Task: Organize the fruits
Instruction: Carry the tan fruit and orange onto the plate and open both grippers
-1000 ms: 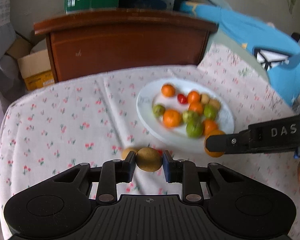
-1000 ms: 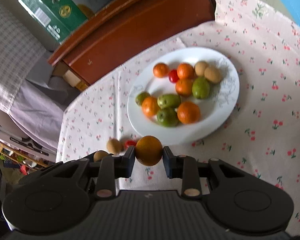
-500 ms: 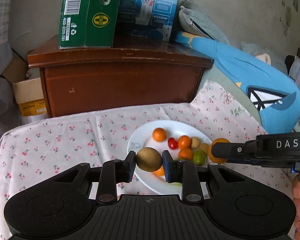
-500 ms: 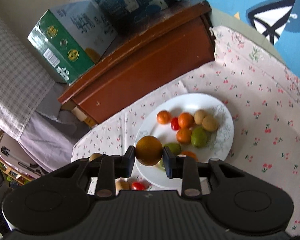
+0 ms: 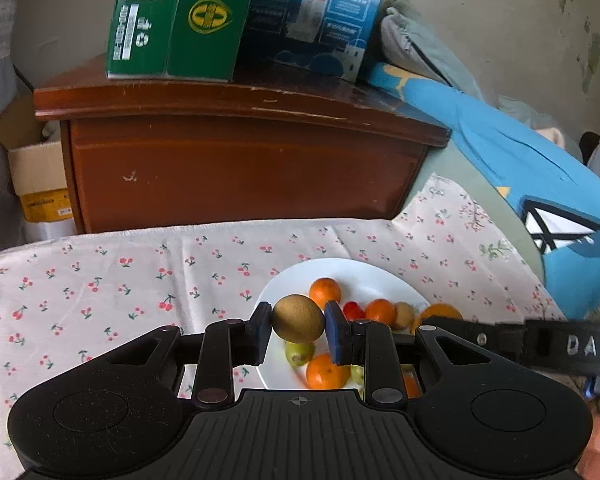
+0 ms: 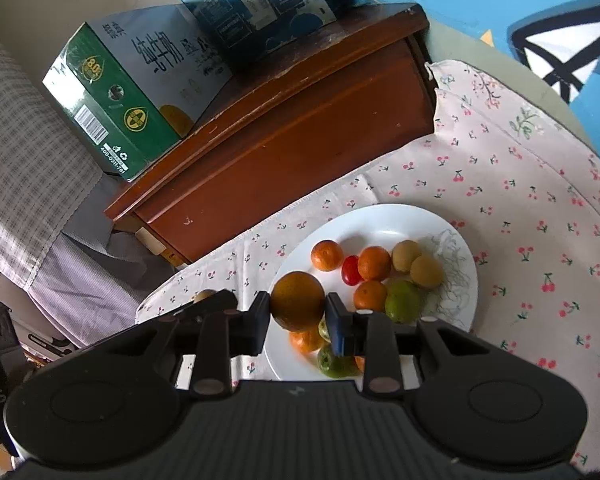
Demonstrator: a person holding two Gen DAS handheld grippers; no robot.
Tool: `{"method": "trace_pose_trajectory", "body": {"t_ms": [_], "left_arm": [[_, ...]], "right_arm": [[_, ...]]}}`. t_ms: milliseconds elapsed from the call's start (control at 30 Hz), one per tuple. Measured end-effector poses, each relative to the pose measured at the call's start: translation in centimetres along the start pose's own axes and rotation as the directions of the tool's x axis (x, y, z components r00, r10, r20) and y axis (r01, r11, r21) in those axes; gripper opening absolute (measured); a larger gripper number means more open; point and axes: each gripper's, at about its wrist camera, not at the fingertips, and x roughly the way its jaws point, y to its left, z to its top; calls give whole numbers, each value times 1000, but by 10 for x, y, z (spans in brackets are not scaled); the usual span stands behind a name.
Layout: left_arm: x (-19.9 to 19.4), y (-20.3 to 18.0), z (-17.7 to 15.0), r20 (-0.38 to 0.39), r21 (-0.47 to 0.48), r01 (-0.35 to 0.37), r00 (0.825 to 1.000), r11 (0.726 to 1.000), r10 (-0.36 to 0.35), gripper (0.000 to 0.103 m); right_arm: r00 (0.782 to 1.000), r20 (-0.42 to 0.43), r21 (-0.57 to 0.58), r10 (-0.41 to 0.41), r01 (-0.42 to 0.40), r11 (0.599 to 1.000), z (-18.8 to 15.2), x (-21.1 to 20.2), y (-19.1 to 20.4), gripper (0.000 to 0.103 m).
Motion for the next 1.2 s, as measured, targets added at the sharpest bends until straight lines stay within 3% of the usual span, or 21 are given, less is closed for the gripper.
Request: {"method": "trace_pose_trajectory", "body": {"t_ms": [367, 600, 800, 900, 1067, 1200], "left_arm": [[36, 8, 3, -52, -64, 10, 999, 998, -13, 26], [43, 2, 2, -66, -56, 22, 998, 998, -25, 29], [32, -2, 7, -35, -39, 2, 999, 999, -4, 60], [23, -1, 12, -36, -41, -42, 999, 998, 41, 80], [0, 6, 18, -21, -36, -80, 997, 996, 79, 92], [-20, 11, 20, -17, -29, -104, 995, 994, 103, 94]], "right_arm": [[999, -27, 15, -34, 34, 999, 2, 27, -8, 30], [998, -35, 41, -45, 47, 998, 3, 37, -13, 33], [999, -7, 36, -45, 45, 998, 7, 30, -11, 34], [999, -2, 48, -40, 40, 998, 8, 26, -11, 37], [999, 12, 35, -44, 43, 998, 9, 19, -7, 46], [999, 24, -4, -30, 30, 1000, 7, 13, 2, 53]]}}
